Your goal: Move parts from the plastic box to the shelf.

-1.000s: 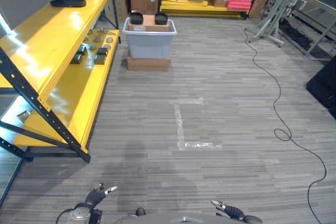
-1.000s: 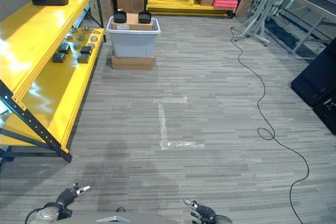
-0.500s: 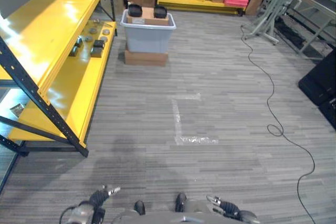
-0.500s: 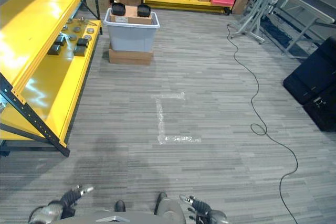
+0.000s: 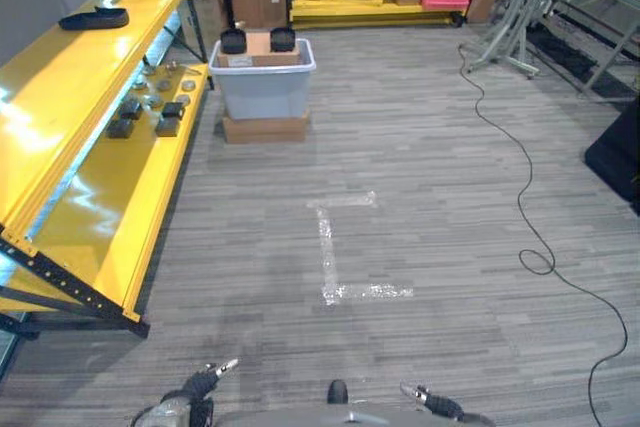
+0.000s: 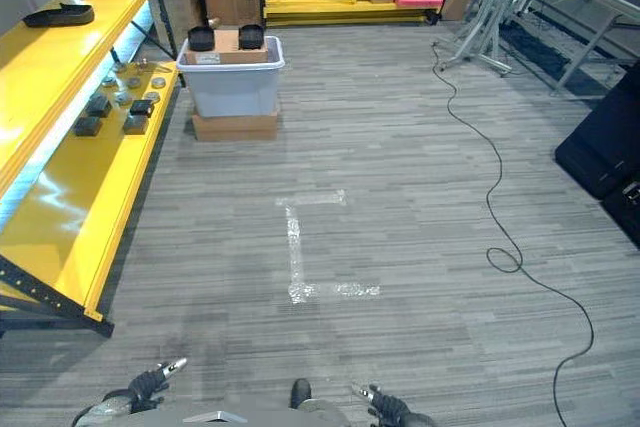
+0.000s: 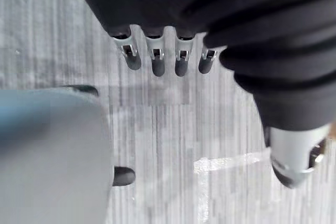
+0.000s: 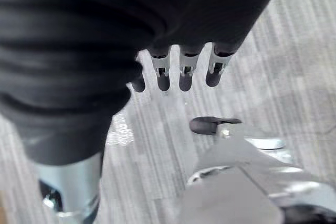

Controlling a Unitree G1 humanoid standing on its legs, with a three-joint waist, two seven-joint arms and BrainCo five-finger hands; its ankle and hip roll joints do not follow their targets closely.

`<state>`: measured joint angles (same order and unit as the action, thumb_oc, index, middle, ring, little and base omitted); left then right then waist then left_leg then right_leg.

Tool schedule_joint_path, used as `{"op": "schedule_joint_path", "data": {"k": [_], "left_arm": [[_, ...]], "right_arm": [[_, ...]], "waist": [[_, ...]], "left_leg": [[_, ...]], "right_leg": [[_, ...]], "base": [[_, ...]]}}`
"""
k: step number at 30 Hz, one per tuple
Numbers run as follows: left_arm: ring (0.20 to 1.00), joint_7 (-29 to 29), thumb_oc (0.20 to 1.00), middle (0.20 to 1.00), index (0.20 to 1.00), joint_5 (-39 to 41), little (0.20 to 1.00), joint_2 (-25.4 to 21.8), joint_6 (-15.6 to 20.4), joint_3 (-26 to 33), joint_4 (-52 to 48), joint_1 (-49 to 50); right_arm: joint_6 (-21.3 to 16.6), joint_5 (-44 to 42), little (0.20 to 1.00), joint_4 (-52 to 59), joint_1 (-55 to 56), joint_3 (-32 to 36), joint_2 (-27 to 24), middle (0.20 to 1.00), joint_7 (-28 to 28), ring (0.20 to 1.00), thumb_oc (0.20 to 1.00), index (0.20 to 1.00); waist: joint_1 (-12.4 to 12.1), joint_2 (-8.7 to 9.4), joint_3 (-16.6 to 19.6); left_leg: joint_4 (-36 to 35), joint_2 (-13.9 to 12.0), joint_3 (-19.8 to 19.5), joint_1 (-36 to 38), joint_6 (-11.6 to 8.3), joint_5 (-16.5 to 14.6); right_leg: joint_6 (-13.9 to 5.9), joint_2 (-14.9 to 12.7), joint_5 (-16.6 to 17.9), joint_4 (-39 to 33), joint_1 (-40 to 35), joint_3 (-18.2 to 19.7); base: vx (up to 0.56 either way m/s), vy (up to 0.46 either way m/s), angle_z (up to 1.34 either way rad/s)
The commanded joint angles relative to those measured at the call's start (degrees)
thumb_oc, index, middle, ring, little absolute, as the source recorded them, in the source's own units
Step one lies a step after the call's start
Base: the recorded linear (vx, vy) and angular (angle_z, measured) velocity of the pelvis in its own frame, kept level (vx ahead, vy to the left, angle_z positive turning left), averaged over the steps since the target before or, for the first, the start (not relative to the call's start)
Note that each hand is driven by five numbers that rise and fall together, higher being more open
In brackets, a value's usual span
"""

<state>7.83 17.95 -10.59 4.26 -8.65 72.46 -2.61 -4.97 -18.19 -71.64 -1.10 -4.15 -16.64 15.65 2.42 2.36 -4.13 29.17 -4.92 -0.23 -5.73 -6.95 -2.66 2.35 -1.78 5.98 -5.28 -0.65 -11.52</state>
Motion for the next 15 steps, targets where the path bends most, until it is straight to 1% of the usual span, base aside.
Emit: {"op": "schedule_joint_path", "data": {"k": [1,2,3,4,5,6,7,8,9,10,11,13,14,15], "left_arm": [[1.000,-0.4,1.000,1.000,1.000,1.2,1.000,-1.1,-0.8,-0.5,-0.9,-3.2],[1.000,-0.4,1.000,1.000,1.000,1.1,1.000,-1.1,-0.8,-0.4,-0.9,-3.1],[1.000,-0.6,1.000,1.000,1.000,0.0,1.000,-0.8,-0.7,-0.3,-0.5,-2.5],[1.000,-0.7,1.000,1.000,1.000,0.0,1.000,-0.7,-0.7,-0.3,-0.3,-2.4],[1.000,-1.1,1.000,1.000,1.000,0.0,1.000,-0.7,-0.5,-0.1,0.3,-2.0],[1.000,-1.6,1.000,1.000,1.000,0.0,1.000,-0.7,-0.4,-0.1,1.0,-1.4],[1.000,-1.8,1.000,1.000,1.000,-0.6,1.000,-0.8,-0.5,0.0,1.6,-0.7],[1.000,-1.8,1.000,1.000,1.000,-2.0,1.000,-0.7,-0.5,0.0,2.4,0.4],[1.000,-1.8,1.000,1.000,1.000,-3.7,1.000,-0.7,-0.6,0.2,3.0,1.3],[1.000,-1.8,1.000,1.000,1.000,-4.0,1.000,-0.6,-0.8,0.3,3.2,1.5],[1.000,-2.1,1.000,1.000,1.000,-4.3,1.000,-0.5,-0.6,0.7,3.9,2.0],[1.000,-2.6,1.000,1.000,1.000,-6.5,1.000,-0.7,-1.2,2.0,4.8,2.5],[1.000,-2.4,1.000,1.000,1.000,-7.9,1.000,-0.9,-1.4,2.2,5.0,2.4],[1.000,-2.5,1.000,1.000,1.000,-8.6,1.000,-1.2,-1.4,2.0,5.1,2.4]], "right_arm": [[-1.4,-1.2,1.000,-1.5,-2.5,0.3,-1.5,1.000,-1.2,1.000,1.000,1.000],[-1.4,-1.3,1.000,-1.5,-2.5,0.3,-1.5,1.000,-1.2,1.000,1.000,1.000],[-1.0,-1.2,1.000,-1.1,-3.1,0.4,-2.0,1.000,-0.9,1.000,1.000,1.000],[-1.0,-1.1,1.000,-1.1,-3.2,0.5,-2.0,1.000,-0.9,1.000,1.000,1.000],[-0.8,-0.5,1.000,-1.2,-3.5,0.4,-2.1,1.000,-0.8,1.000,1.000,1.000],[-0.7,0.0,1.000,-1.4,-3.7,0.1,-2.3,1.000,-0.7,1.000,1.000,1.000],[-0.9,0.5,1.000,-1.7,-3.7,-0.3,-2.2,1.000,-0.4,1.000,1.000,1.000],[-1.5,0.7,1.000,-2.2,-3.5,-0.6,-2.2,1.000,-0.1,1.000,1.000,1.000],[-1.8,0.2,1.000,-2.4,-3.4,-0.9,-2.0,1.000,-0.2,1.000,1.000,1.000],[-1.9,0.0,1.000,-2.4,-3.3,-1.0,-2.0,1.000,-0.3,1.000,1.000,1.000],[-1.9,-0.5,1.000,-2.6,-3.6,-1.2,-1.8,1.000,-0.6,1.000,1.000,1.000],[-1.5,-1.2,1.000,-2.9,-3.7,-1.0,-1.0,1.000,-1.2,1.000,1.000,1.000],[-1.2,-1.8,1.000,-3.0,-3.7,-0.8,-0.6,1.000,-1.1,1.000,1.000,1.000],[-0.8,-2.0,1.000,-2.8,-3.6,-0.7,-0.3,1.000,-0.8,1.000,1.000,1.000]], "waist": [[-1.0,0.85,-3.4],[-1.1,0.80,-3.5],[-2.2,0.81,-4.1],[-2.4,0.80,-4.2],[-2.8,0.62,-4.2],[-3.6,0.17,-4.3],[-4.6,-0.32,-4.6],[-6.3,-1.28,-5.0],[-7.7,-1.78,-5.5],[-8.0,-1.88,-5.6],[-8.5,-1.93,-5.5],[-8.9,-1.46,-4.7],[-9.0,-1.23,-4.2],[-9.0,-0.86,-3.7]], "left_leg": [[-1.7,2.1,2.9,-0.3,5.63,7.9],[-1.6,2.1,2.9,-0.6,5.64,7.7],[-5.2,3.2,3.5,-2.1,5.82,7.1],[-5.9,3.4,3.6,-2.2,5.84,7.1],[-9.5,4.2,3.8,-2.4,5.85,7.0],[-15.9,4.7,3.4,-2.8,5.62,7.5],[-21.9,5.0,2.4,-3.2,5.12,9.1],[-27.1,4.3,1.2,-6.1,3.81,13.7],[-28.8,3.7,0.9,-9.0,3.00,16.6],[-29.0,3.6,0.9,-9.6,2.89,17.0],[-29.1,3.8,1.4,-9.6,3.06,16.3],[-27.6,4.1,3.1,-8.9,4.39,14.1],[-26.7,4.2,3.9,-8.7,5.16,13.0],[-26.0,4.6,4.7,-8.1,6.16,11.9]], "right_leg": [[-3.75,-2.1,0.3,3.4,-0.1,2.0],[-3.78,-2.0,0.3,3.3,-0.3,2.0],[-4.18,-1.8,-0.4,2.1,-2.1,2.7],[-4.24,-1.7,-0.5,1.9,-2.3,2.9],[-4.46,-1.4,-0.8,1.4,-2.9,3.4],[-4.73,-0.9,-1.5,1.1,-3.5,4.2],[-4.92,-0.5,-2.2,1.0,-4.6,5.0],[-4.63,0.4,-3.5,1.3,-6.2,5.9],[-4.29,0.8,-5.3,2.2,-7.9,6.2],[-4.23,0.8,-5.7,2.4,-8.3,6.3],[-4.32,0.8,-7.2,3.3,-9.1,6.6],[-4.90,0.4,-10.1,6.2,-11.0,6.7],[-5.15,0.3,-11.0,8.4,-11.4,6.3],[-5.49,0.1,-11.1,11.7,-11.4,5.9]], "base": [[0.20,-0.090,-0.21],[0.28,-0.005,-0.06],[0.24,0.020,0.03],[0.36,0.077,0.07],[0.33,0.140,-0.03],[0.47,0.208,-0.07],[0.63,0.261,-0.12],[0.70,0.308,-0.06],[0.59,0.275,-0.09],[0.44,0.252,-0.11],[0.35,0.221,-0.39],[0.37,0.226,-0.49],[0.31,0.184,-0.27],[0.24,0.146,-0.16]]}}
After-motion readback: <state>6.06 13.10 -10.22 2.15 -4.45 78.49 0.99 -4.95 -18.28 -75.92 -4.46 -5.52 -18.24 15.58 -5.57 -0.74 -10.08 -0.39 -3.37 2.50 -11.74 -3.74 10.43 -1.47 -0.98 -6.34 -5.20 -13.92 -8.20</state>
